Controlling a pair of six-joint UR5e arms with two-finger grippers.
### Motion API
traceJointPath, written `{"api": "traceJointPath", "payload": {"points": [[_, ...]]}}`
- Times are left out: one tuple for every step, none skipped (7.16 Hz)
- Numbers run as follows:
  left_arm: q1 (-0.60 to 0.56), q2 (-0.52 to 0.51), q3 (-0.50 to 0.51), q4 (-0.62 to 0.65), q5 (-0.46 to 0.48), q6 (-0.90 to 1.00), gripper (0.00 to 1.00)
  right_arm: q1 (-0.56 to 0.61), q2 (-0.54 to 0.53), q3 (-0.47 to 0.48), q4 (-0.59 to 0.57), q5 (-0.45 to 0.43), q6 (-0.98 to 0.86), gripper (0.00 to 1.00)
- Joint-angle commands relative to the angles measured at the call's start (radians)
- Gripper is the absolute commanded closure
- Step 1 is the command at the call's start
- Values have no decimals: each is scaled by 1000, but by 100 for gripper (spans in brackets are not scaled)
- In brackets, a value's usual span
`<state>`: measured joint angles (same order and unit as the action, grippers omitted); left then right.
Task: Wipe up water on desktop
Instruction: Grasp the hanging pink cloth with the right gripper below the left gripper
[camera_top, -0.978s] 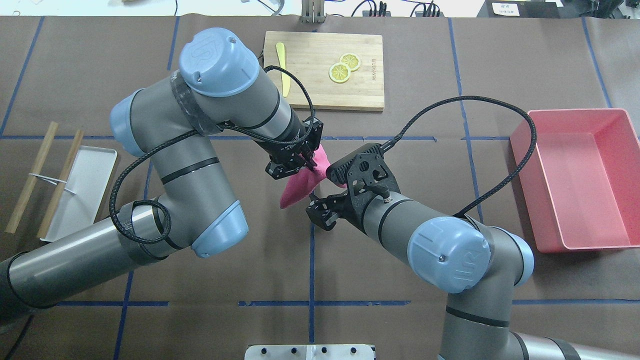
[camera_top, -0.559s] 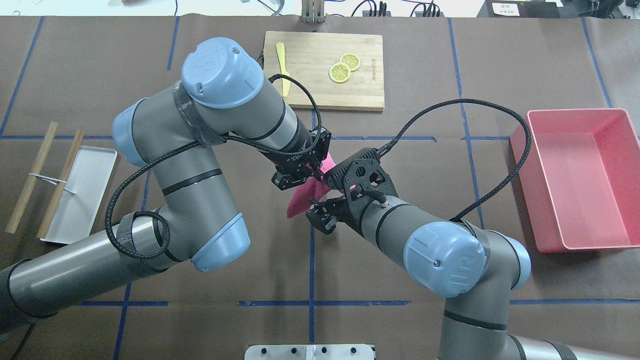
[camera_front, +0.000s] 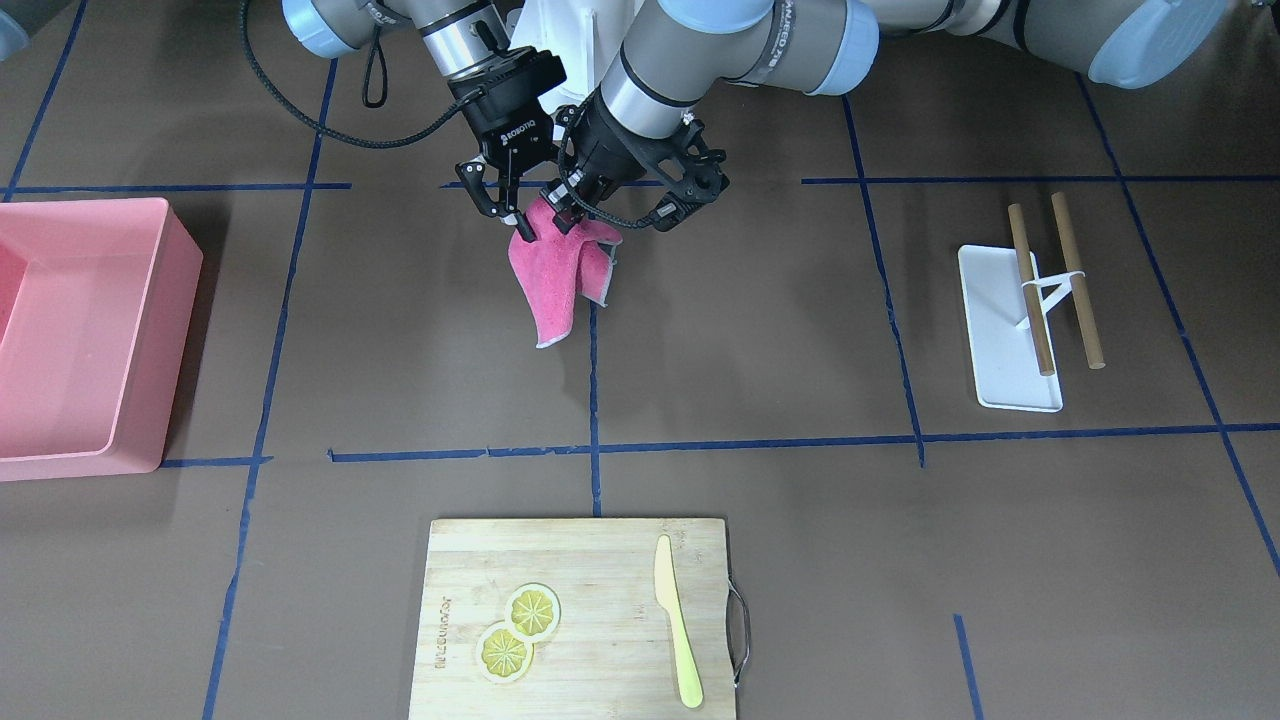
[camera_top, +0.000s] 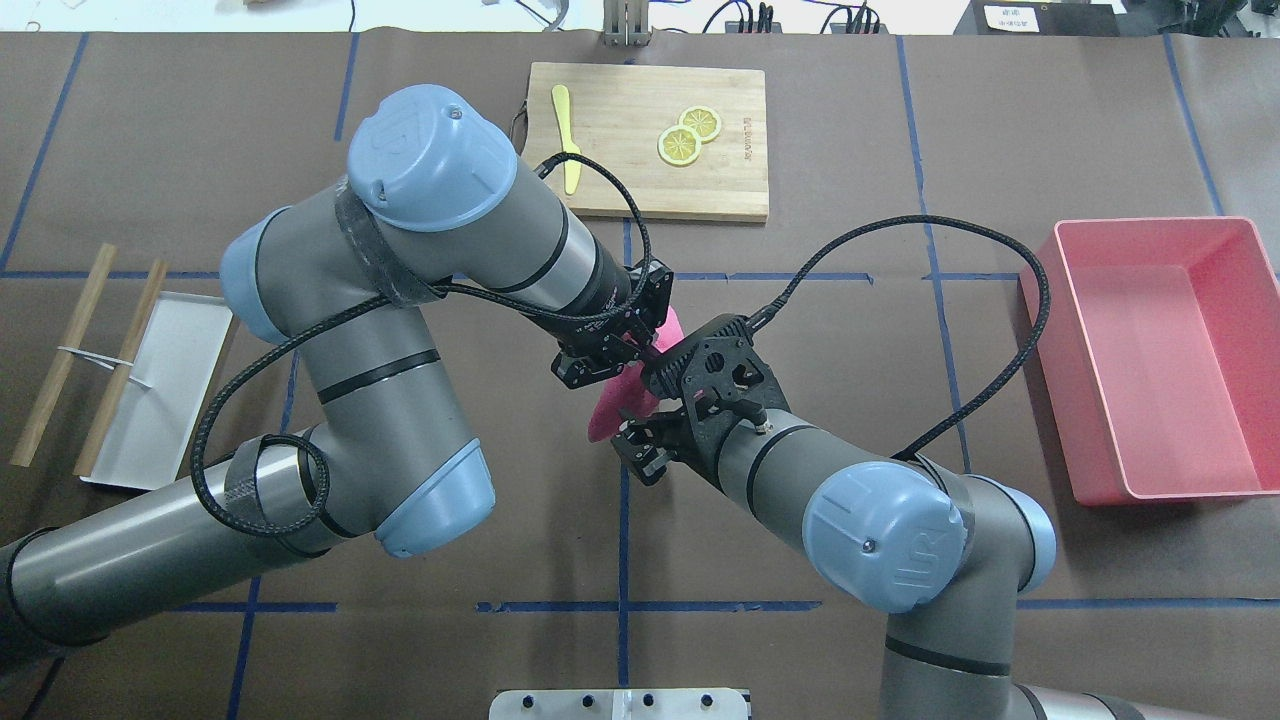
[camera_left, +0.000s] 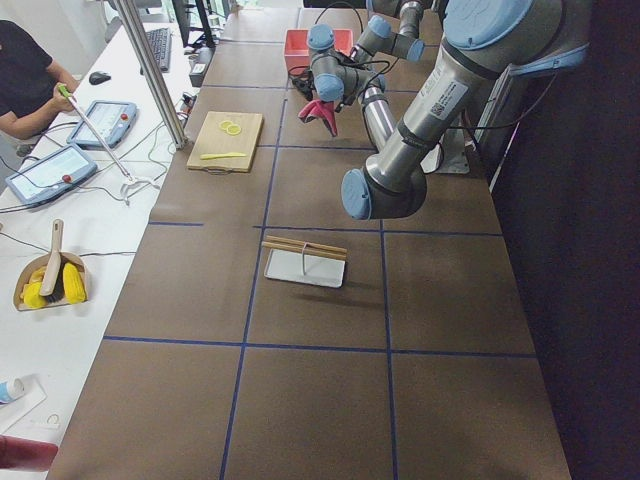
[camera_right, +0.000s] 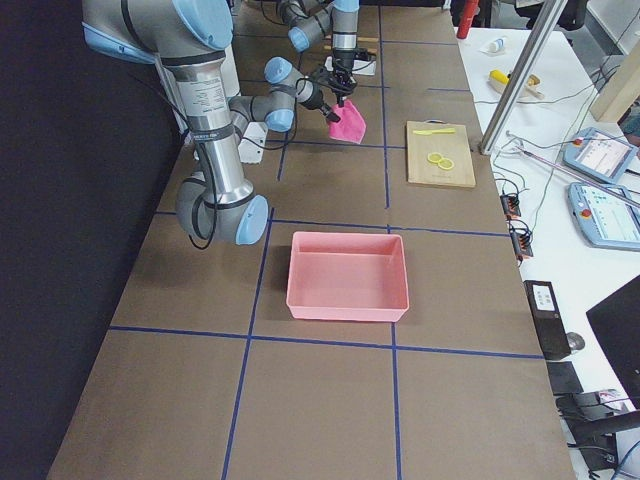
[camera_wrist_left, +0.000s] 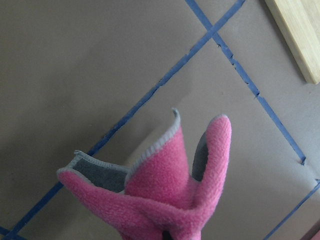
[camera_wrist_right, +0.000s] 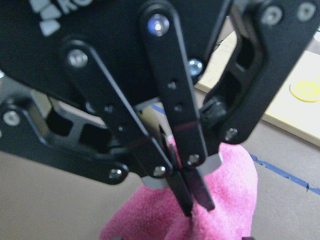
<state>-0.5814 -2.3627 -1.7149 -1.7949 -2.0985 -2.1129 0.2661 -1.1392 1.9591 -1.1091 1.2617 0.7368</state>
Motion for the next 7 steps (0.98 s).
{"api": "traceJointPath", "payload": {"points": [[0, 0, 0, -1, 0, 2, 95, -13, 3, 3, -3, -25, 13, 64], [0, 0, 0, -1, 0, 2, 94, -16, 3, 3, -5, -28, 13, 77], [0, 0, 0, -1, 0, 8, 88, -16, 1, 6, -5, -30, 13, 92], [0, 2, 0, -3, 0, 13, 73, -16, -2, 6, -6, -30, 13, 100], [0, 0, -2, -4, -2, 16, 43, -18, -8, 6, -6, -44, 13, 100], [-4, 3, -3, -39, 0, 19, 25, -18, -8, 6, -8, -45, 13, 100], [-41, 22, -29, -43, 0, 36, 20, -15, -13, 14, -21, -44, 56, 100]]}}
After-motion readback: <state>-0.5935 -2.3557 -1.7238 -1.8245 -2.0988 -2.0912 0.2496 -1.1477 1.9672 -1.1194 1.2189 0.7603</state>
